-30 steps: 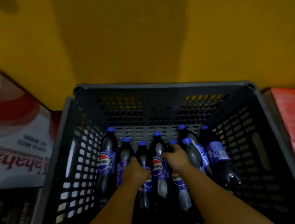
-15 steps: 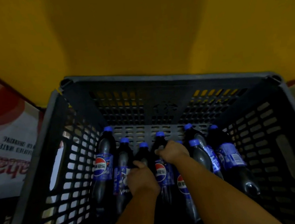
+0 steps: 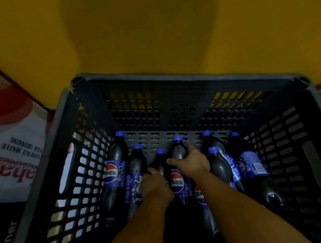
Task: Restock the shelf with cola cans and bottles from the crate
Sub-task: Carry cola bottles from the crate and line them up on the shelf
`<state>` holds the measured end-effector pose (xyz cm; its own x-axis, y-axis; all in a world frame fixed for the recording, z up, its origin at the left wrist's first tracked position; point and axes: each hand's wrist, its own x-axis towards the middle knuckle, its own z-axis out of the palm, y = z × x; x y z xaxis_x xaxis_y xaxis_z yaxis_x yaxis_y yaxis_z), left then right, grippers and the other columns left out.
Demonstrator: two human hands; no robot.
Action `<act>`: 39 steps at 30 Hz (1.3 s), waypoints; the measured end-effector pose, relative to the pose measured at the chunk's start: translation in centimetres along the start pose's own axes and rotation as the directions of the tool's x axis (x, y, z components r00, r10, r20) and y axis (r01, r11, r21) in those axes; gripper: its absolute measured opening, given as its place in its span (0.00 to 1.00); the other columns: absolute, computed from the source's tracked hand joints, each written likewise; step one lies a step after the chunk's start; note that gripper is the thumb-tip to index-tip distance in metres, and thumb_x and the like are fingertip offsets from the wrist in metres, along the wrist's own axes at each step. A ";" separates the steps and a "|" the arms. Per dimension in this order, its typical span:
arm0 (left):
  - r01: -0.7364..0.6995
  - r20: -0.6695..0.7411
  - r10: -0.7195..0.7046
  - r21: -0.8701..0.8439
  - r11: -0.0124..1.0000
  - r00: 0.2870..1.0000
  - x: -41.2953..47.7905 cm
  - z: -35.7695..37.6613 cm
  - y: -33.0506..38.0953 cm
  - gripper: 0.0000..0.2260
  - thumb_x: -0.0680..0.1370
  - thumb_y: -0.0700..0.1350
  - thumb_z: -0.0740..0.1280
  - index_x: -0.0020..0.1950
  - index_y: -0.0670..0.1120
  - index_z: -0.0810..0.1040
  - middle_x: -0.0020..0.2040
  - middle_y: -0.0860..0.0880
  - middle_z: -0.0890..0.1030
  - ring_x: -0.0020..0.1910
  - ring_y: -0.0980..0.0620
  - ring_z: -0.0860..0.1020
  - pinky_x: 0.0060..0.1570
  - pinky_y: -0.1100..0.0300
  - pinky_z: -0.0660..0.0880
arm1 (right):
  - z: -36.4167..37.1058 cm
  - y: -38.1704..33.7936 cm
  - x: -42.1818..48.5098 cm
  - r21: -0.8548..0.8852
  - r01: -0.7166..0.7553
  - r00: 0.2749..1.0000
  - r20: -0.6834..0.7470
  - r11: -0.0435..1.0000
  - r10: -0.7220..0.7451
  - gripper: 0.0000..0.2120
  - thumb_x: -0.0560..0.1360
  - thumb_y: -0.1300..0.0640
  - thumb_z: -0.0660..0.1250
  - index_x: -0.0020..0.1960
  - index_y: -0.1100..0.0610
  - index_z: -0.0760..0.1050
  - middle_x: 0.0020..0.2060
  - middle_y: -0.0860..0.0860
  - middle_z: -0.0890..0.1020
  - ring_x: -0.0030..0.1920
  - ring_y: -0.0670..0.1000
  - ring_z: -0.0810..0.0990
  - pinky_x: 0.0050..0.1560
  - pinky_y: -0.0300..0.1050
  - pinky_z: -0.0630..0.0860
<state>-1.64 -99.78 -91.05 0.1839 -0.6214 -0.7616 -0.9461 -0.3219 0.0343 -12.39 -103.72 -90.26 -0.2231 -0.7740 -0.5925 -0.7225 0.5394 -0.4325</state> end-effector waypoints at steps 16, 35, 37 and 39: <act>0.019 0.099 0.062 -0.663 0.748 0.993 -1.0 -2.5 -2.1 0.43 0.59 0.45 0.76 0.69 0.41 0.58 0.58 0.42 0.76 0.55 0.43 0.77 0.49 0.56 0.76 | -3.2 1.3 -0.9 0.733 0.104 0.992 -0.031 0.673 -0.120 0.31 0.67 0.61 0.76 0.63 0.51 0.62 0.52 0.52 0.77 0.50 0.53 0.78 0.51 0.48 0.76; 0.284 0.275 0.269 -0.959 0.006 0.923 -25.6 -21.5 -4.0 0.10 0.73 0.45 0.66 0.43 0.38 0.79 0.32 0.42 0.82 0.26 0.47 0.79 0.29 0.60 0.77 | -21.9 -7.6 -18.9 0.917 -0.385 0.919 0.391 0.104 -0.050 0.15 0.68 0.50 0.67 0.48 0.61 0.76 0.33 0.57 0.81 0.33 0.56 0.79 0.46 0.52 0.77; 0.260 0.236 0.310 -0.965 -0.037 0.921 -29.3 -24.4 -4.1 0.16 0.65 0.43 0.68 0.49 0.37 0.78 0.36 0.40 0.81 0.31 0.45 0.79 0.35 0.57 0.77 | -25.3 -9.7 -22.4 0.903 -0.394 0.909 0.410 0.169 -0.072 0.13 0.63 0.59 0.65 0.45 0.64 0.74 0.30 0.58 0.80 0.32 0.57 0.79 0.43 0.51 0.78; 0.181 0.155 0.345 -0.982 -0.044 0.926 -32.7 -27.4 -4.1 0.26 0.58 0.38 0.71 0.57 0.40 0.74 0.42 0.40 0.80 0.36 0.43 0.78 0.40 0.53 0.76 | -28.3 -11.9 -25.8 0.879 -0.414 0.893 0.443 0.235 -0.084 0.16 0.60 0.61 0.61 0.45 0.67 0.73 0.30 0.60 0.80 0.30 0.58 0.79 0.36 0.50 0.80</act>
<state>3.50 -97.66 -48.55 -0.1974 -0.5752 -0.7939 0.3365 -0.8004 0.4962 -16.57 -99.53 -50.58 0.1512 -0.5895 -0.7935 0.4979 0.7389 -0.4540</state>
